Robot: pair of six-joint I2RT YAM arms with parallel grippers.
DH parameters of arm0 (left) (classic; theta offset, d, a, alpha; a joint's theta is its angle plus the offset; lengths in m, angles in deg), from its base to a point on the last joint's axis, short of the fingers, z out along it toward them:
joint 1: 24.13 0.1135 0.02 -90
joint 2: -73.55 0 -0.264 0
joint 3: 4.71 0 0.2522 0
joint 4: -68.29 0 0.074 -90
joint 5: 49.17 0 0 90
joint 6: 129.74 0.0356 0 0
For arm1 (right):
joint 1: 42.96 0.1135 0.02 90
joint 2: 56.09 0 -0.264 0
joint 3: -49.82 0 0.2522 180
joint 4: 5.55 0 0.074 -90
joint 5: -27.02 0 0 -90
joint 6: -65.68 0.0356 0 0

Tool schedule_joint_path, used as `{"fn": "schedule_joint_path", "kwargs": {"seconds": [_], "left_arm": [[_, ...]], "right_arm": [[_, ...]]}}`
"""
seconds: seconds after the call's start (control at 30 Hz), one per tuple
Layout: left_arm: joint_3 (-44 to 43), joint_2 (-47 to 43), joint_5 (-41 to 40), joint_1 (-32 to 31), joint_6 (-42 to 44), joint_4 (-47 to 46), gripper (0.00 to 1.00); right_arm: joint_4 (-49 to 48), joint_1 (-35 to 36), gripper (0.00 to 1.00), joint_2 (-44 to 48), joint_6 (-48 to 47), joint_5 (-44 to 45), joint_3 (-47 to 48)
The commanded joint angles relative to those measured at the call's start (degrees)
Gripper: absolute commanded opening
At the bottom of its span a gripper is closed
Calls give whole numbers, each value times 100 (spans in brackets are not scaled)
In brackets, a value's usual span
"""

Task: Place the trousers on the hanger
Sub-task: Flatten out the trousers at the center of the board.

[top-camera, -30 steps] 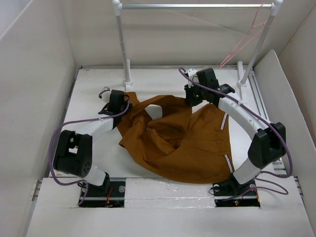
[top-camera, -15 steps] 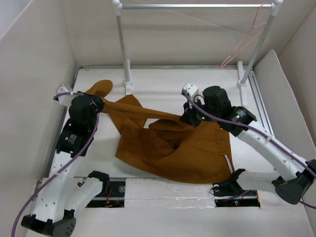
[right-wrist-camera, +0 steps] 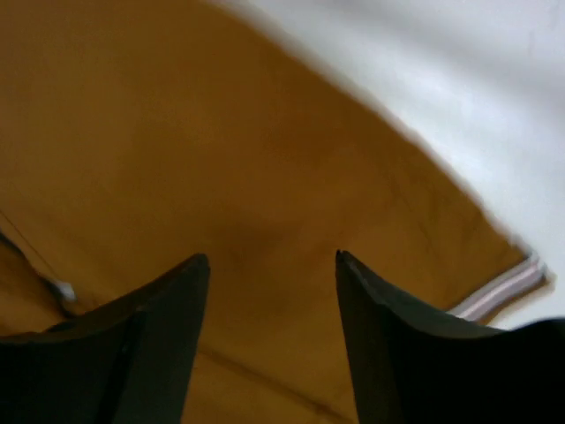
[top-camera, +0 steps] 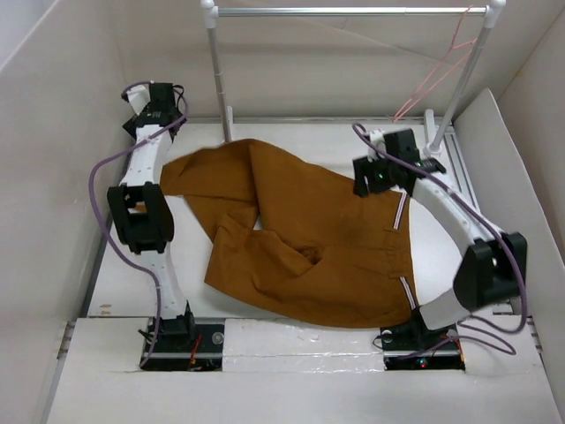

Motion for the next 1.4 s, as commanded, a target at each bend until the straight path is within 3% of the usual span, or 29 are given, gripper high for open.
{"fn": "schedule_joint_path", "kwargs": {"seconds": [0.0,0.03,0.07,0.13,0.17,0.2,0.23,0.27,0.33,0.4,0.6,0.7,0.8,0.83,0.93,1.1,1.3,1.33,1.37], "left_arm": [[-611,-28,15,-241,533,799,97],[469,-490,215,-424,596,310,97],[480,-799,408,-426,596,305,97],[1538,-1537,848,-575,614,-638,94],[2553,-2237,1015,-802,579,-853,93],[3033,-2574,1321,-961,526,-1046,90],[3873,-2830,1463,-1145,430,-1301,89],[4212,-3276,1534,-1591,394,-1347,88],[5001,-3544,1614,-2050,245,-1312,87],[5565,-3755,1606,-2681,-149,-990,87],[6113,-4352,1166,-2458,-669,-1004,90],[6202,-4433,1227,-2124,-565,-1250,91],[6026,-4073,1561,-1631,-511,-1312,91],[5913,-3924,1622,-1569,-511,-1312,91],[5815,-3844,1649,-1569,-590,-1312,88],[5832,-3887,1773,-1569,-617,-1312,85],[5798,-3756,1659,-1569,-520,-1225,85],[5719,-3730,1606,-1569,-511,-1189,86],[5683,-3703,1501,-1569,-503,-1163,87]], "right_arm": [[-505,-464,62,1268,220,168,-1198],[-804,-833,30,1610,386,160,-1898],[-807,-836,30,1752,388,160,-2166],[-1017,-1430,18,1981,396,370,-2536],[-1053,-1634,19,2035,405,458,-2677],[-1184,-1871,27,2000,405,450,-2887],[-1255,-2343,43,1896,318,337,-2959],[-1273,-2522,68,1764,282,222,-2986],[-1159,-2769,79,1160,125,81,-2802],[-1193,-2910,83,510,54,-269,-2566],[-1536,-2603,81,41,351,-728,-2608],[-1833,-2603,71,-188,736,-894,-2783],[-2150,-2672,24,-294,1045,-1052,-2959],[-2187,-2725,0,-259,1108,-1097,-3003],[-2091,-2936,0,267,1196,-887,-2986],[-1073,-3489,0,1217,1047,271,-2023],[-465,-4106,0,736,1082,1108,-913],[-334,-4106,31,430,1091,1344,-555],[-254,-4106,52,305,1082,1477,-404]]}}
